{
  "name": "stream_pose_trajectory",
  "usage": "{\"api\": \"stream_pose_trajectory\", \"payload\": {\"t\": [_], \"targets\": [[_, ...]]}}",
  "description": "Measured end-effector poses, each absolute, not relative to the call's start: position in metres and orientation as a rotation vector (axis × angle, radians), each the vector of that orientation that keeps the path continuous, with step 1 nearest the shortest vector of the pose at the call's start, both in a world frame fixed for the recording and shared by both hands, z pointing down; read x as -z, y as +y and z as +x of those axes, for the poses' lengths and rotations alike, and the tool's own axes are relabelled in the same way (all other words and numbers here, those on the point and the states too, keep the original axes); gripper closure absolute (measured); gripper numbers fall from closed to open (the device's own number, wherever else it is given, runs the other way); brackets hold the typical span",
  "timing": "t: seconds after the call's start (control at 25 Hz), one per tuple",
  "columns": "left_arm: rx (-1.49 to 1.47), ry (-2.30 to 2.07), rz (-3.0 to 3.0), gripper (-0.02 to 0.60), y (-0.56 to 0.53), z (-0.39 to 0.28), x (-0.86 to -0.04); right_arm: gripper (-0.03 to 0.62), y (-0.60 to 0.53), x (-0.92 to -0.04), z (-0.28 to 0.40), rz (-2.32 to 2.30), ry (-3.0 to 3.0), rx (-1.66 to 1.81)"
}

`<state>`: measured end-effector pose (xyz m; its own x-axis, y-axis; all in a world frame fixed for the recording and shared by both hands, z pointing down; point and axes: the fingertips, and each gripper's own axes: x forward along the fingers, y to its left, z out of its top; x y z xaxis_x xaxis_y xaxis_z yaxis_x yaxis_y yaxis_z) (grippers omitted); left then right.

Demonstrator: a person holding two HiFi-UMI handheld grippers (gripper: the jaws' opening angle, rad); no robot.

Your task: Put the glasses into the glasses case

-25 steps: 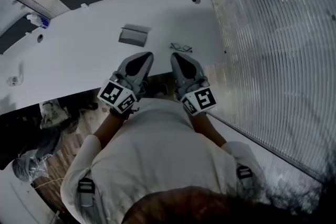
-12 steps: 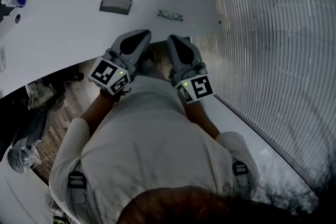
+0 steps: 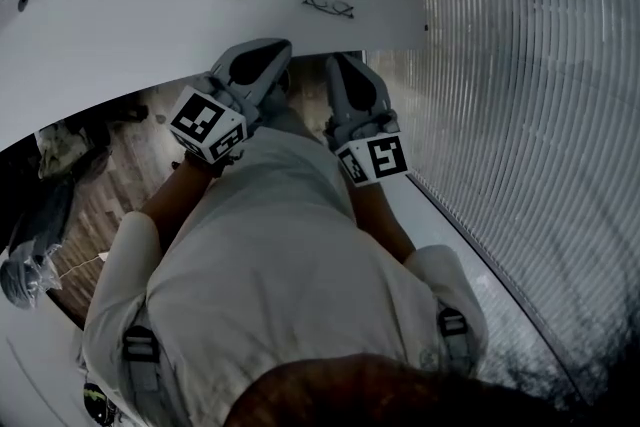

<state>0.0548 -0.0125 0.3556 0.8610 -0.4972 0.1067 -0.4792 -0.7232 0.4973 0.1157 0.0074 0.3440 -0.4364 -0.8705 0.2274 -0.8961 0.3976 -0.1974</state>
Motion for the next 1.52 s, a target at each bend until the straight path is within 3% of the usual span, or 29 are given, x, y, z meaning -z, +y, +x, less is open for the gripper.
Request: {"api": "stream_pose_trajectory", "payload": {"t": [0.72,0.8,1.52], "targets": [[-0.082,-0.7,2.409,0.582,-0.061,0.079,-0.458,0.591,-0.065,-0.467,0.145,1.321,-2.323,-0.212],[-0.103,-0.694,2.395,0.582,-0.067,0.082,-0.473,0.557,-0.072,-0.485,0.151,1.266,-2.286,-0.173],[-0.219,-0.731,2.289,0.581,-0.118,0.102,-0.591,0.494,-0.098,-0.627,0.172,0.932,-2.046,-0.014]]}}
